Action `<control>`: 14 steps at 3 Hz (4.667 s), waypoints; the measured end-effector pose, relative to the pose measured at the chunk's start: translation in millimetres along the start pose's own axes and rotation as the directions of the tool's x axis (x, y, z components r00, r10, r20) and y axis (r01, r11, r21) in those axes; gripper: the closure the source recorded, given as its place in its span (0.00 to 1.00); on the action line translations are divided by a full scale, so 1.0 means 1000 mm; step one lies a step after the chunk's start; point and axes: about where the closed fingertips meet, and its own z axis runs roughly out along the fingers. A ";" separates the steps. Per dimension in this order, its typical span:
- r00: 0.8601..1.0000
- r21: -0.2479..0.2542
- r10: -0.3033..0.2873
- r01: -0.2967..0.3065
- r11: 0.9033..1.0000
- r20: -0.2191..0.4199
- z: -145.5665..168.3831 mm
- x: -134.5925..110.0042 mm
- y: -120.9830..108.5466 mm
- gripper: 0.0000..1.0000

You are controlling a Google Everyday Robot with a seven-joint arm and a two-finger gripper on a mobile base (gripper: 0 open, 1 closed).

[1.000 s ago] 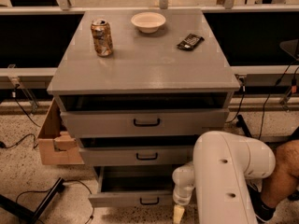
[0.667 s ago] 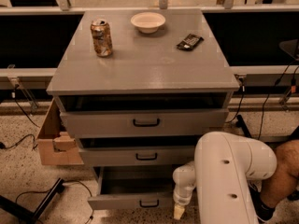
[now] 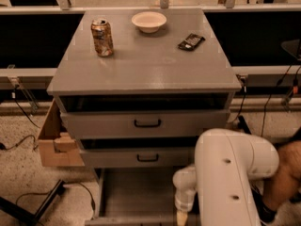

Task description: Open bottom drawer

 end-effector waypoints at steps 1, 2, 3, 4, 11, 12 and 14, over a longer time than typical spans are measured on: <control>1.000 0.000 0.000 0.000 1.000 0.000 0.000 0.000 0.000 1.00; 1.000 -0.023 0.012 -0.013 1.000 -0.023 -0.012 0.008 0.025 1.00; 1.000 -0.023 0.017 -0.018 1.000 -0.022 -0.013 0.008 0.028 1.00; 0.999 -0.024 0.051 -0.051 0.998 -0.020 -0.017 0.013 0.048 1.00; 0.991 0.205 0.041 -0.066 0.977 0.127 -0.034 0.052 0.128 1.00; 0.994 0.312 -0.090 0.065 0.948 0.068 -0.036 0.047 0.088 1.00; 0.974 0.406 -0.226 0.219 0.887 -0.030 -0.050 0.035 0.025 1.00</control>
Offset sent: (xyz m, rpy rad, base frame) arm -0.1512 -0.0139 0.1315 -0.1257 0.1870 -0.0435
